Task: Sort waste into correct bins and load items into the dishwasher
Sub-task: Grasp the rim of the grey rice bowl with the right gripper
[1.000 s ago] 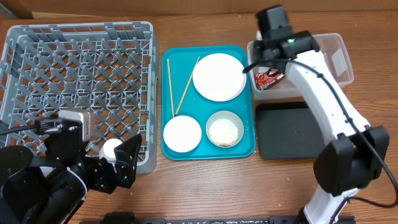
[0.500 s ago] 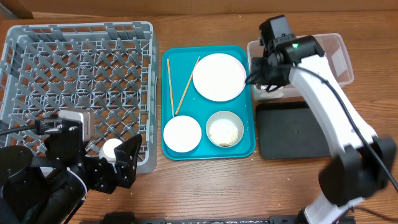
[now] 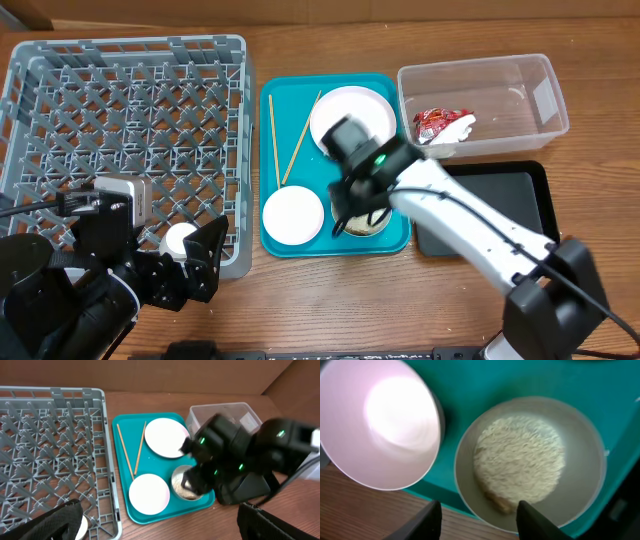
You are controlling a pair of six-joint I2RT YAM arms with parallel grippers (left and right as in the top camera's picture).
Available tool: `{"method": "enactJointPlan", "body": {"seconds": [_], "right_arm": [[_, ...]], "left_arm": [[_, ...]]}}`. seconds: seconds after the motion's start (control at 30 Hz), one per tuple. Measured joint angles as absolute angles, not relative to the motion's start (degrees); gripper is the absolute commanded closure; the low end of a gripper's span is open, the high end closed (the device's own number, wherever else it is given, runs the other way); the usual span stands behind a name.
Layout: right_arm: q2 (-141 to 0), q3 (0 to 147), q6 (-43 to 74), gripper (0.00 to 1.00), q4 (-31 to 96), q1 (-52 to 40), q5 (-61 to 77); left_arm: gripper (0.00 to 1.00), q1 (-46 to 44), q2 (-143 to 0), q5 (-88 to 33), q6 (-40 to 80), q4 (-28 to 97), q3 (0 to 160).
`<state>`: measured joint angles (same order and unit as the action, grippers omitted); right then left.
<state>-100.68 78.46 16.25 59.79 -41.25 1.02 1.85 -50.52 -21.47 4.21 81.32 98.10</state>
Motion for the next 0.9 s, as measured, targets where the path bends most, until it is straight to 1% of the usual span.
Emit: {"method": "enactJointPlan", "body": {"seconds": [0.07,0.13,0.17,0.37,0.63,0.9], "right_arm": [[-100.7,76.8,16.3,0.64,58.8,-42.4,0.6],[-100.7,76.1,15.6,0.70,57.7,-42.4,0.4],[-100.7,76.1,15.2,0.72,57.2,-42.4,0.4],[-101.6,76.1,11.6,0.72,56.1,-42.3,1.1],[-107.2,76.0,7.1,0.72,55.5,-43.3,2.5],[-109.9,76.0,6.2,0.71,54.7,-45.5,2.0]], "left_arm": [[0.00,1.8,-50.5,-21.5,4.2,81.3,98.1],[0.00,1.8,-50.5,-21.5,4.2,81.3,98.1],[0.00,1.8,-50.5,-21.5,4.2,81.3,98.1],[0.00,1.8,-50.5,-21.5,4.2,81.3,98.1],[0.00,1.8,-50.5,-21.5,4.2,81.3,98.1],[0.00,1.8,-50.5,-21.5,4.2,81.3,98.1]]}}
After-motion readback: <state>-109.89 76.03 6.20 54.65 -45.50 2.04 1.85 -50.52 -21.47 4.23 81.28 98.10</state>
